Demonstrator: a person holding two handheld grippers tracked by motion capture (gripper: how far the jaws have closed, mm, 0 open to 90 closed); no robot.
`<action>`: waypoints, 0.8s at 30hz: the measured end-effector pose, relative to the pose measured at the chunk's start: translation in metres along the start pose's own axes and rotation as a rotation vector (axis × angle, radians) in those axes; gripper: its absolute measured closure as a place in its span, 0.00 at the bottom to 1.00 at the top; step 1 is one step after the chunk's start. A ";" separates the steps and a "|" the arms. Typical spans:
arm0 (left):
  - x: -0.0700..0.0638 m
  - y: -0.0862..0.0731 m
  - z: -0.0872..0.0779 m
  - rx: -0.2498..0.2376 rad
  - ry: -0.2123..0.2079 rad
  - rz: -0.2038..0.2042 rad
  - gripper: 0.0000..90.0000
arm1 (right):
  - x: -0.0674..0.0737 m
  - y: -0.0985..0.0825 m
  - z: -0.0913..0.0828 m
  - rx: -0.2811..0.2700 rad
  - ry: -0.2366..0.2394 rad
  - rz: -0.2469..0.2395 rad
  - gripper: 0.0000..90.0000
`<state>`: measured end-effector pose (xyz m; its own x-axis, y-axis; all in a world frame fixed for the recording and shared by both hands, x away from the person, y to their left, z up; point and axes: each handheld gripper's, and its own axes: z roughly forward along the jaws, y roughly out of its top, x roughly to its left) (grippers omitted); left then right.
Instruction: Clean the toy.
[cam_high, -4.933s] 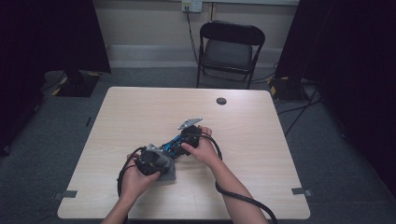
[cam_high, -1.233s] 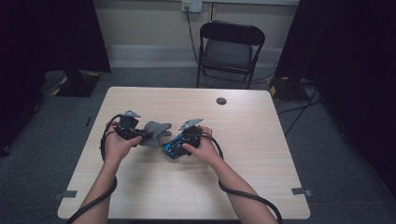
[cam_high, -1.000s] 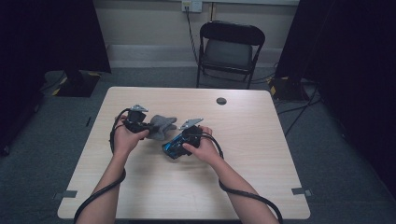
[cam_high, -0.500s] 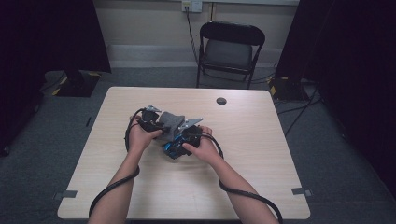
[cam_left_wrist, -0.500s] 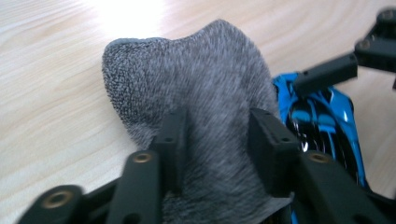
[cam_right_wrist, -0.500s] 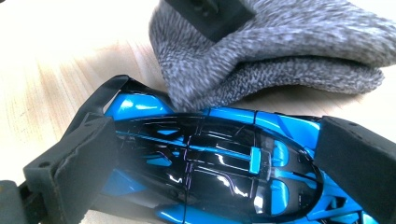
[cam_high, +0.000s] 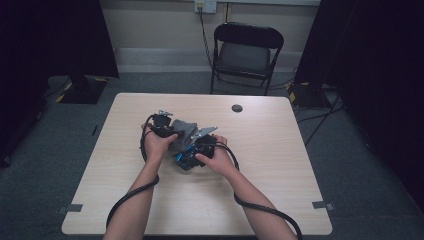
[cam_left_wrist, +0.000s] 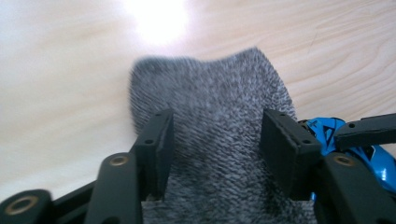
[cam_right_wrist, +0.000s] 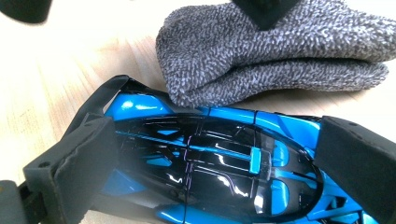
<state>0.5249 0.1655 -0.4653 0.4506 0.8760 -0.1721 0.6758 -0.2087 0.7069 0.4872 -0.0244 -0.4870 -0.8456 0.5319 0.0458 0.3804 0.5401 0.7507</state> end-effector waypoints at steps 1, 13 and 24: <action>0.000 -0.001 0.003 0.008 0.012 0.008 0.52 | 0.000 0.000 0.000 0.001 0.000 0.001 0.00; -0.015 -0.010 0.024 0.027 -0.075 0.110 0.64 | 0.000 0.000 0.000 -0.001 -0.002 0.000 0.00; -0.005 -0.014 0.016 0.047 -0.140 0.151 0.80 | 0.000 0.000 0.000 -0.002 -0.001 -0.001 0.00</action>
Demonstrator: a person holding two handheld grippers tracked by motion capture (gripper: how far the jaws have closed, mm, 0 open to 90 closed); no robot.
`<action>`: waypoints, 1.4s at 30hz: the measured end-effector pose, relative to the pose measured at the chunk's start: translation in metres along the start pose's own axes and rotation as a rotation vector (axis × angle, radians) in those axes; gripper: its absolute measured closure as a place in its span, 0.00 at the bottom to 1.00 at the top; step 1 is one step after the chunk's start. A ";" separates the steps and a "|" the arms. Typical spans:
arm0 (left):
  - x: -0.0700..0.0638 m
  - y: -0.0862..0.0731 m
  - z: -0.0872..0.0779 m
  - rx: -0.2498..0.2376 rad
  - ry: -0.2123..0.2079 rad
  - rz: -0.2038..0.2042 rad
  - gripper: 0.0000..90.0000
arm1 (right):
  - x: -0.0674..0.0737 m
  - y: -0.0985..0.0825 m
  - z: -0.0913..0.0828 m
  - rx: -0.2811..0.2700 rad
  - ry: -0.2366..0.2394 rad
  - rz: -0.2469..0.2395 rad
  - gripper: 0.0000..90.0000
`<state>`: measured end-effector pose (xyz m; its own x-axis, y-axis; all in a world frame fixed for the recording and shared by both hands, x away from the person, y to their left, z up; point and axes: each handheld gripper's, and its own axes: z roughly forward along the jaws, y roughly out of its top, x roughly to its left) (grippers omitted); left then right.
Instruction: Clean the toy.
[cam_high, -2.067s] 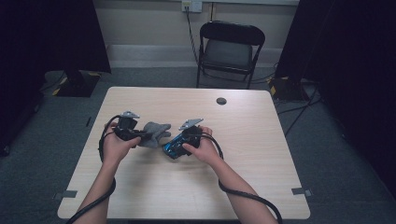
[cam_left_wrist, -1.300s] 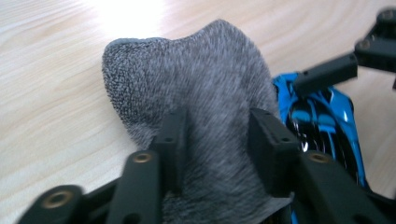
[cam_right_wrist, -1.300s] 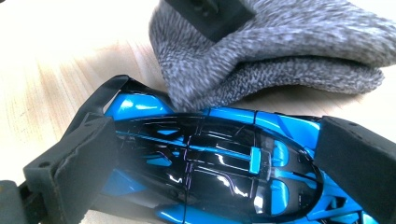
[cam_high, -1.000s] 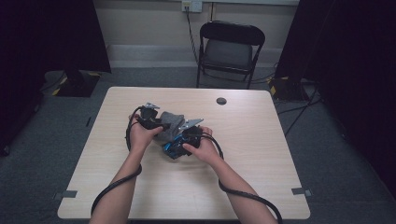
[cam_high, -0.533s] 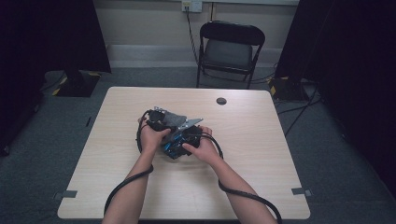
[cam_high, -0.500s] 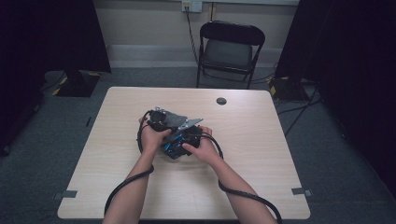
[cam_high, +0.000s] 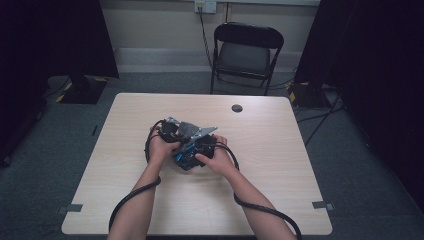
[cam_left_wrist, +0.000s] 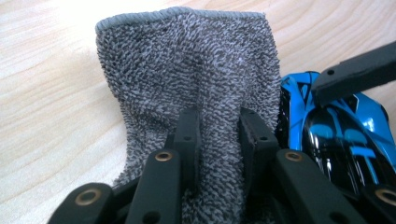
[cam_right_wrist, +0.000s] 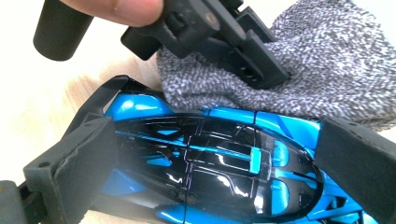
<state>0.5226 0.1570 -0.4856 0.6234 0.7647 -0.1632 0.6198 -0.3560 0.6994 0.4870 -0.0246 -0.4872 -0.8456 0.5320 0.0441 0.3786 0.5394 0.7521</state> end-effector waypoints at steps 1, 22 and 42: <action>0.000 0.000 -0.001 0.009 0.002 0.008 0.80 | 0.000 0.000 0.000 0.000 0.000 -0.001 0.00; 0.002 -0.011 -0.020 0.058 -0.013 0.070 0.81 | 0.000 0.001 0.000 0.010 -0.001 0.000 0.00; 0.005 -0.025 -0.036 0.069 -0.014 0.053 0.81 | 0.001 0.002 0.000 0.019 -0.002 -0.001 0.00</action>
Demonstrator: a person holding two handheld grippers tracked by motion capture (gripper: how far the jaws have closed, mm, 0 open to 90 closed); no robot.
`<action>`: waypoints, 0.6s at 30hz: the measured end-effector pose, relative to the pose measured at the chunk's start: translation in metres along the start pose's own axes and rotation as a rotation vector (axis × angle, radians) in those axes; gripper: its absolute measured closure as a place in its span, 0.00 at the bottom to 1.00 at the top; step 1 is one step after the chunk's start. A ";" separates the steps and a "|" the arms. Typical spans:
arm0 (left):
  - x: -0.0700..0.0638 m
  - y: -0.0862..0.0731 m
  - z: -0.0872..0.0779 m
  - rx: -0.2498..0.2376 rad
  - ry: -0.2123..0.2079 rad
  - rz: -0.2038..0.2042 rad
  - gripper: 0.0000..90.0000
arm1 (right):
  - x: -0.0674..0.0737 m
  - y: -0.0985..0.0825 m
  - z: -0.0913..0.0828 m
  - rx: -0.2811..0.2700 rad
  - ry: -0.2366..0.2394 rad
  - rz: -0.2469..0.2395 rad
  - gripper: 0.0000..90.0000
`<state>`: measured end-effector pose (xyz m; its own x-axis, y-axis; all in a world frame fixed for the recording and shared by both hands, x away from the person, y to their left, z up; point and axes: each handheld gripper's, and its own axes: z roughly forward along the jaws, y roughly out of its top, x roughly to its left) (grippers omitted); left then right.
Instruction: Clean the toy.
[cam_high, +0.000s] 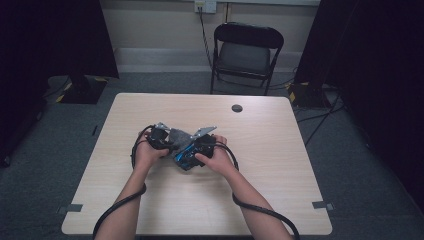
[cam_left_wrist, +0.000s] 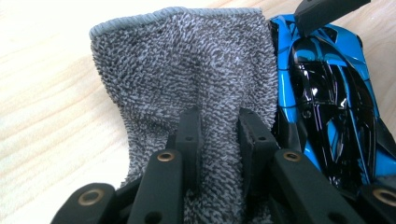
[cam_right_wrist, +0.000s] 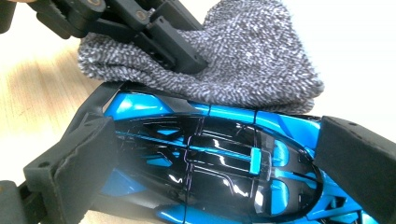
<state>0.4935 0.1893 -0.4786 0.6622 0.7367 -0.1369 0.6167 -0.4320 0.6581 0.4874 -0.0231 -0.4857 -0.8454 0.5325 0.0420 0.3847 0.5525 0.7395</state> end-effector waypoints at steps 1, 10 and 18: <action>0.000 -0.001 -0.001 -0.005 0.000 0.000 0.81 | 0.000 0.000 0.000 0.000 0.000 0.000 0.00; 0.000 -0.010 -0.009 0.000 0.001 0.005 0.81 | 0.000 0.000 0.000 0.002 -0.002 0.003 0.00; -0.002 -0.017 -0.015 0.000 0.001 0.002 0.81 | 0.000 0.000 0.000 0.000 -0.003 0.001 0.00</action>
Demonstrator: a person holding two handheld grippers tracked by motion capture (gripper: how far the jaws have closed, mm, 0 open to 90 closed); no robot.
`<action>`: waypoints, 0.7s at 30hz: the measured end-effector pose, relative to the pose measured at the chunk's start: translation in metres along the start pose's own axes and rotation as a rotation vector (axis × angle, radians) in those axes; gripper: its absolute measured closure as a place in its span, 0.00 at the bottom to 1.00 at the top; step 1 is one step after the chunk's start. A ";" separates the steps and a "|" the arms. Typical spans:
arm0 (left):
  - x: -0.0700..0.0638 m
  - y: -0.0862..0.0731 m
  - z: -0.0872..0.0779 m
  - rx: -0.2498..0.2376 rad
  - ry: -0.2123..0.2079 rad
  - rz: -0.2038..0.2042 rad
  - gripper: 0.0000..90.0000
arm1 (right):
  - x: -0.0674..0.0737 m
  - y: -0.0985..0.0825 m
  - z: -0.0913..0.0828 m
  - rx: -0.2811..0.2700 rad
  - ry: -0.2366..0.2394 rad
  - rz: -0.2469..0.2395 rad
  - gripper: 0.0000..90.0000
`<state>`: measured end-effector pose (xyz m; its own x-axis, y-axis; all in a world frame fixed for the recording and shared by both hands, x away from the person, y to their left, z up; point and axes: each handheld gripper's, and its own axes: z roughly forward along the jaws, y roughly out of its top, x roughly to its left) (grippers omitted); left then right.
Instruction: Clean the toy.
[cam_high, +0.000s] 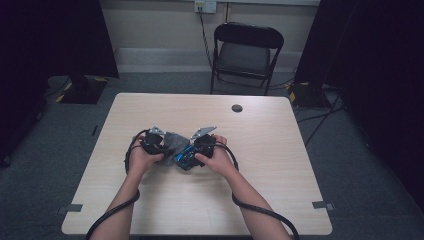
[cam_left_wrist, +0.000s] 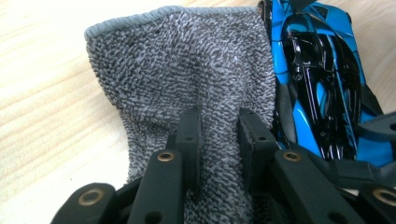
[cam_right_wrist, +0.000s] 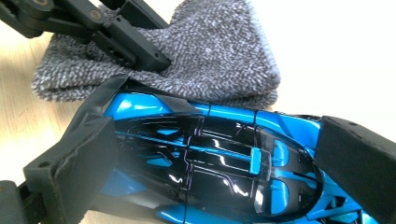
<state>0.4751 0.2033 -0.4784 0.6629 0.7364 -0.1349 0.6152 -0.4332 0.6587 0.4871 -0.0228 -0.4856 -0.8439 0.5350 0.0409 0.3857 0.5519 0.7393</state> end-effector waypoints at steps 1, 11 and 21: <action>0.000 -0.001 -0.001 -0.003 0.003 -0.003 0.81 | 0.000 0.000 0.000 0.002 -0.001 0.002 0.00; -0.004 -0.011 -0.012 -0.005 -0.001 -0.021 0.81 | 0.000 0.000 0.000 -0.002 -0.001 0.000 0.00; -0.005 -0.023 -0.023 -0.007 -0.004 -0.039 0.81 | 0.000 -0.001 0.000 -0.004 -0.001 0.000 0.00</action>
<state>0.4483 0.2215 -0.4759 0.6404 0.7504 -0.1635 0.6377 -0.4009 0.6577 0.4866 -0.0231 -0.4859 -0.8437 0.5354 0.0398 0.3838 0.5497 0.7420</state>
